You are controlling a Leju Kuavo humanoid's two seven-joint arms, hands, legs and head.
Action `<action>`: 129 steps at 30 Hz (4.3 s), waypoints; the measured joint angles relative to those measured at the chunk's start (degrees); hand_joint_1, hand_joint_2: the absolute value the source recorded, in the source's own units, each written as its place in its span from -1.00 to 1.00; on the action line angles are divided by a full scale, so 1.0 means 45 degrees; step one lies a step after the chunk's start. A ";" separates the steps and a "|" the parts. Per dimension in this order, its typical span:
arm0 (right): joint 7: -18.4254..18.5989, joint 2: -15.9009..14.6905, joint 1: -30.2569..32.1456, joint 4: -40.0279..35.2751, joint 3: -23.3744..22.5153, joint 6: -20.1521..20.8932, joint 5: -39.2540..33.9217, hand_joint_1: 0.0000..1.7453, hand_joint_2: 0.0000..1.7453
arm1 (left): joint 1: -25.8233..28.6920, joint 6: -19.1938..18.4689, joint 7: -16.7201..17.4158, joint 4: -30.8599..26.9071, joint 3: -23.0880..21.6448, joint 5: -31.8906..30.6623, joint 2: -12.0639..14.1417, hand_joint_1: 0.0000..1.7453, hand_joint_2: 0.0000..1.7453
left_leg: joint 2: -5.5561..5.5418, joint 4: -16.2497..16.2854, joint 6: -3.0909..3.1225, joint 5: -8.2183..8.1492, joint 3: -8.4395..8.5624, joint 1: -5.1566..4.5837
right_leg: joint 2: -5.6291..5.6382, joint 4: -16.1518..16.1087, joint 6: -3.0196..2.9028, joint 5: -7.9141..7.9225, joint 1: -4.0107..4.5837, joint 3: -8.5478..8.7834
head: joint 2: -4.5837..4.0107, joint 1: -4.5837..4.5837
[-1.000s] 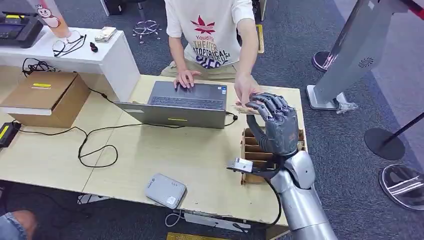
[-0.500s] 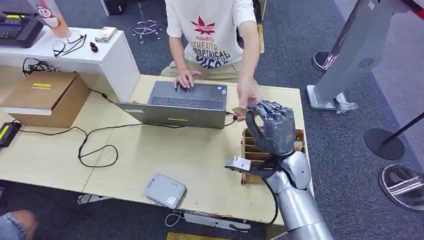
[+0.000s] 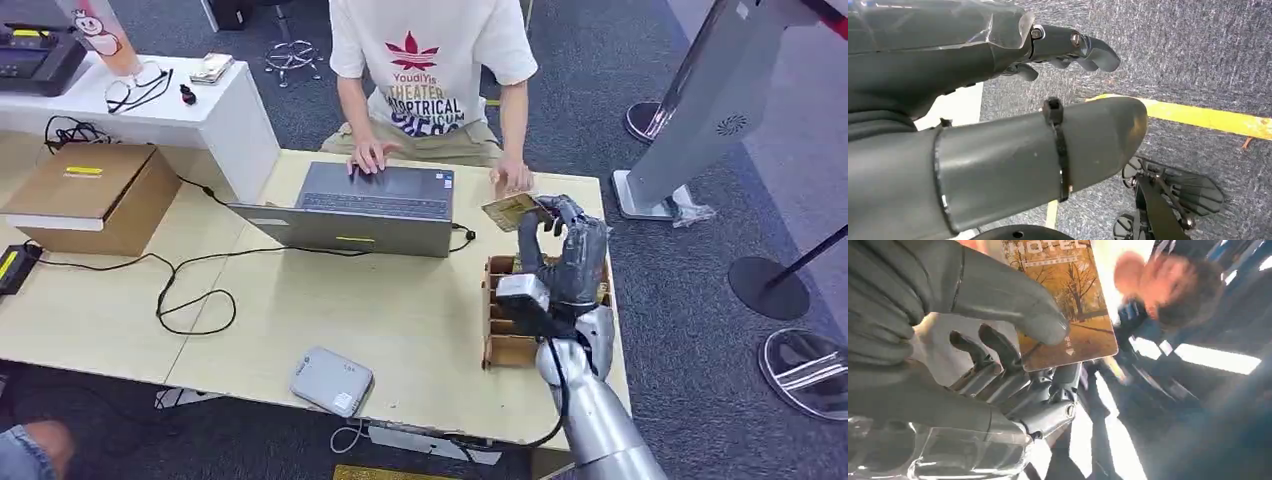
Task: Pass the card to the sensor for recognition and then transmit it.
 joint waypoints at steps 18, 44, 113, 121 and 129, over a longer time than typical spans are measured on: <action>0.2243 -0.2340 0.0994 -0.3181 0.3596 0.9282 -0.9243 1.00 1.00 | 0.0139 0.0024 -0.0039 0.0000 0.0000 0.0136 0.0053 -1.00 -1.00 | -0.0002 0.0000 0.0000 -0.0001 -0.0007 0.0002 | -0.0002 -0.0001 0.0000 -0.0001 0.0001 -0.0011 | 0.0000 -0.0005; 0.2831 -0.1646 -0.0597 0.1685 0.9256 1.0493 -0.7999 1.00 1.00 | 0.0014 -0.0078 0.0146 0.0000 0.0000 -0.0126 0.0010 -1.00 -1.00 | -0.0002 -0.0001 -0.0005 0.0003 -0.0010 0.0006 | -0.0006 0.0001 -0.0001 -0.0001 0.0005 -0.0008 | 0.0000 -0.0005; 0.4643 0.1783 -0.2415 0.9506 0.9242 0.6757 -0.8295 1.00 1.00 | -0.0586 0.0170 0.1073 0.0000 -0.0879 -0.1030 -0.0360 -1.00 -1.00 | 0.0002 0.0001 -0.0005 0.0007 -0.0004 0.0005 | 0.0004 0.0010 -0.0012 0.0008 0.0004 -0.0014 | 0.0000 0.0000; 0.4827 0.1759 -0.2491 0.9627 0.9091 0.6694 -0.7878 1.00 1.00 | -0.0602 0.0219 0.1073 -0.0005 -0.0957 -0.1049 -0.0408 -1.00 -1.00 | 0.0002 0.0001 -0.0005 0.0007 -0.0002 0.0006 | 0.0004 0.0010 -0.0013 0.0008 0.0004 -0.0014 | 0.0000 -0.0005; 0.5075 0.1764 -0.2400 0.9661 0.9174 0.6811 -0.7115 1.00 1.00 | -0.0683 0.0364 0.1083 -0.0010 -0.0967 -0.1049 -0.0491 -1.00 -1.00 | 0.0002 0.0001 -0.0005 0.0008 0.0006 0.0005 | 0.0004 0.0010 -0.0013 0.0008 0.0004 -0.0006 | 0.0000 0.0000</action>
